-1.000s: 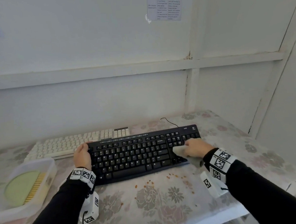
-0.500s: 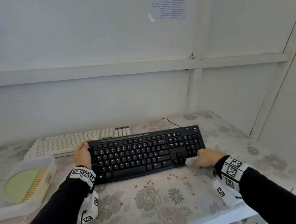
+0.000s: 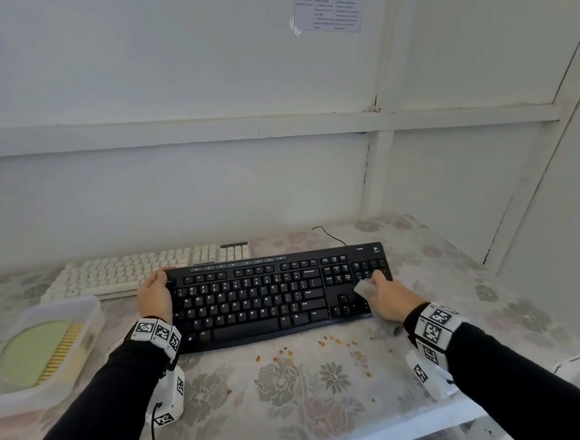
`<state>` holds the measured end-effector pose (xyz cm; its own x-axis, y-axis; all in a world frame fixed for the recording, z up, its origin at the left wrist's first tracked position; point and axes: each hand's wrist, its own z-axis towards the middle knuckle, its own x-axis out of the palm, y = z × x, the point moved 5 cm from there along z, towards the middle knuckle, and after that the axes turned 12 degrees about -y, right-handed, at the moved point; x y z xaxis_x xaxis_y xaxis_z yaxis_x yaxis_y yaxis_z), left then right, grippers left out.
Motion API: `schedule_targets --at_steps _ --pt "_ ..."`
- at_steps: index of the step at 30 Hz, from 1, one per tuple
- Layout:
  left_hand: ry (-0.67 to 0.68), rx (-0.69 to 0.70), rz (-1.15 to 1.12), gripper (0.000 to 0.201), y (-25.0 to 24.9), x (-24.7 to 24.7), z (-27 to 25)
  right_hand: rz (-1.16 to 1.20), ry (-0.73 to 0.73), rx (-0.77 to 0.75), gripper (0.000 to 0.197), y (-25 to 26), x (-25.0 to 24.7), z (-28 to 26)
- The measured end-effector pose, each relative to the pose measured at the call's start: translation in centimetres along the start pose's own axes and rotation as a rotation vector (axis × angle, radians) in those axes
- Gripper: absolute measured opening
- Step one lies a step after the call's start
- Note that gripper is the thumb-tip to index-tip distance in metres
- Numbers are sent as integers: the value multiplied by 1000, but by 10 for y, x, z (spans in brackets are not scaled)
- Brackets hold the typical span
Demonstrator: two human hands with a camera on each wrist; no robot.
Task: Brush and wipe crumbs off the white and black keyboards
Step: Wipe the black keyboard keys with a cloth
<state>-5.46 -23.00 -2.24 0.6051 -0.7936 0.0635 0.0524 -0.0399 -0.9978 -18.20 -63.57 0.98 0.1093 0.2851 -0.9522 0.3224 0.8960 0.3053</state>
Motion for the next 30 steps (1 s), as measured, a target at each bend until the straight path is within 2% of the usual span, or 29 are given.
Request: schedule_targets --at_steps 3,5,7,10,12,15,19,22,26,28,30 --pt "-3 12 -18 28 -2 1 -3 -176 179 20 35 -6 -3 -12" --pt "-4 7 -30 27 -1 2 -3 -200 186 36 36 -8 -14 -8" --pt "-10 -1 -38 28 0 2 -2 -34 38 61 28 -7 -29 3" --pt "1 -10 -59 29 0 2 -3 246 -279 21 24 -5 -49 17" --pt "4 -1 -53 28 -3 2 -6 284 -338 -26 26 -2 -50 21" --pt "6 -6 -64 31 -3 2 -6 267 -252 5 32 -3 -37 20" --pt "3 1 -50 26 -1 1 -4 265 -94 163 38 -11 -21 6" --pt "10 0 -62 25 -1 2 -5 55 5 208 45 -21 -13 1" --pt "6 -11 -46 26 1 2 -2 -136 157 149 34 -26 -12 0" --pt "7 -18 -27 26 2 1 -1 -92 128 171 32 -23 -26 -1" --pt "1 -26 -12 25 2 0 -1 40 0 166 33 -16 -42 2"
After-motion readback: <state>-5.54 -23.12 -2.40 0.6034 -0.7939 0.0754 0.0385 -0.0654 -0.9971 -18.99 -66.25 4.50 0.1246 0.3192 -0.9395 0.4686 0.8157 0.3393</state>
